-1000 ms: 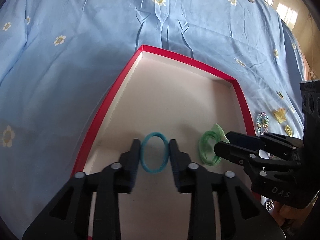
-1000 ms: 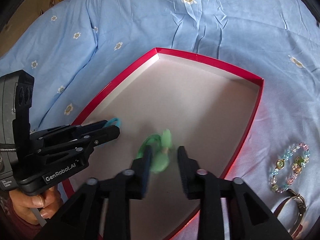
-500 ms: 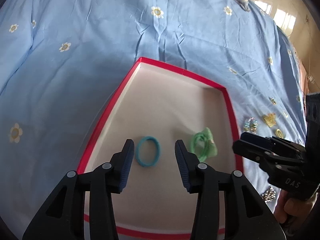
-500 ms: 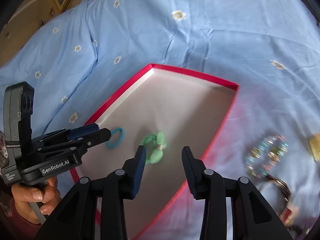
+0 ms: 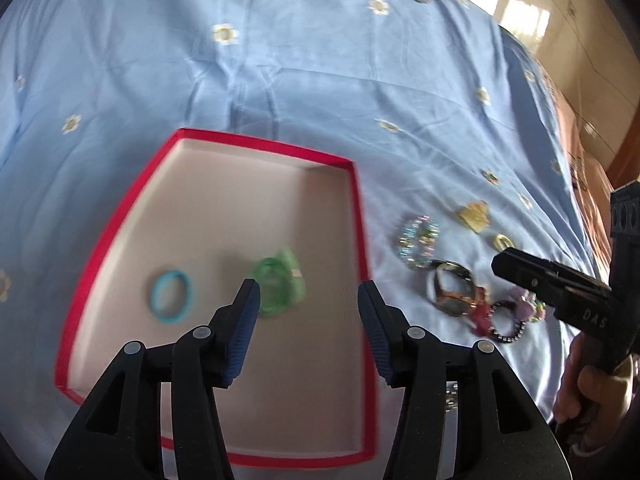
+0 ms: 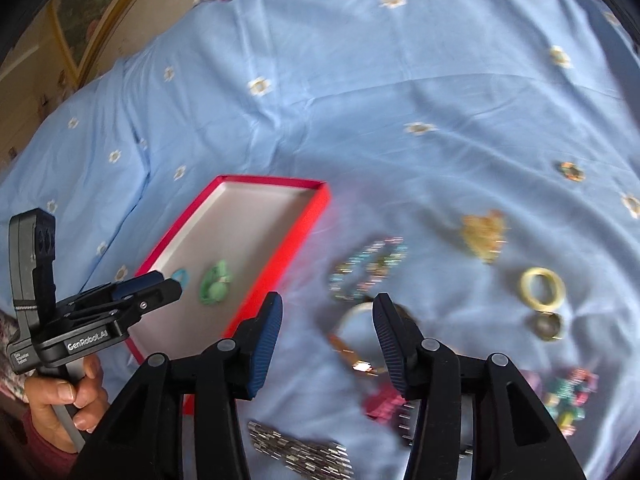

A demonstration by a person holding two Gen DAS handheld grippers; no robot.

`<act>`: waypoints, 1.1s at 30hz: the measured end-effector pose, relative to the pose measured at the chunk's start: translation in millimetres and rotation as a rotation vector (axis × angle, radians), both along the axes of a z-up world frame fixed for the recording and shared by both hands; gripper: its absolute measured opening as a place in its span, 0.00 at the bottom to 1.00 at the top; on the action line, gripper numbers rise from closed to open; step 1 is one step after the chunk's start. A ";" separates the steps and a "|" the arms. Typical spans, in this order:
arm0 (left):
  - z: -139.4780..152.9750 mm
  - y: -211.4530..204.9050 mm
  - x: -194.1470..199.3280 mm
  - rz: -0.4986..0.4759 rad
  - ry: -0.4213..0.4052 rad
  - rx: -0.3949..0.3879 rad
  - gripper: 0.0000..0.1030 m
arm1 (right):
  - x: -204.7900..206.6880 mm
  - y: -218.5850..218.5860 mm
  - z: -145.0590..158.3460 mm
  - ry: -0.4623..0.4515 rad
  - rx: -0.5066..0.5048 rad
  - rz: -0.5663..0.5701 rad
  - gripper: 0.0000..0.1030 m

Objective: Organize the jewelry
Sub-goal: 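Grasp the beaded bracelet with the left tool while the right tool grasps the yellow hair clip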

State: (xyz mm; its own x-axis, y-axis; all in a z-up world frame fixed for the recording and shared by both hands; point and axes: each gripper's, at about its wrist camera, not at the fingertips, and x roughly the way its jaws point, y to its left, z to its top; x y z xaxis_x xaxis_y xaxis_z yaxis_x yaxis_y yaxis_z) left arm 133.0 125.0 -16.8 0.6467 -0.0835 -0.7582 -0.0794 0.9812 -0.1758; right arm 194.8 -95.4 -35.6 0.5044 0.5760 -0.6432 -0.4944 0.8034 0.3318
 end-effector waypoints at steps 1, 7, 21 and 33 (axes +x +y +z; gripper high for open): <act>0.6 -5.9 1.7 -0.011 0.001 0.001 0.48 | 0.8 -7.2 0.3 0.000 0.002 -0.014 0.48; 1.7 -30.8 9.2 -0.056 0.008 0.007 0.49 | 0.2 -37.2 -1.9 0.001 0.002 -0.063 0.48; -2.1 -57.8 30.9 -0.114 0.034 0.011 0.51 | 7.2 -76.1 -12.2 0.008 -0.011 -0.129 0.53; -9.9 -93.7 96.6 -0.228 0.083 0.035 0.51 | 57.7 -73.0 -15.0 -0.019 -0.051 -0.115 0.53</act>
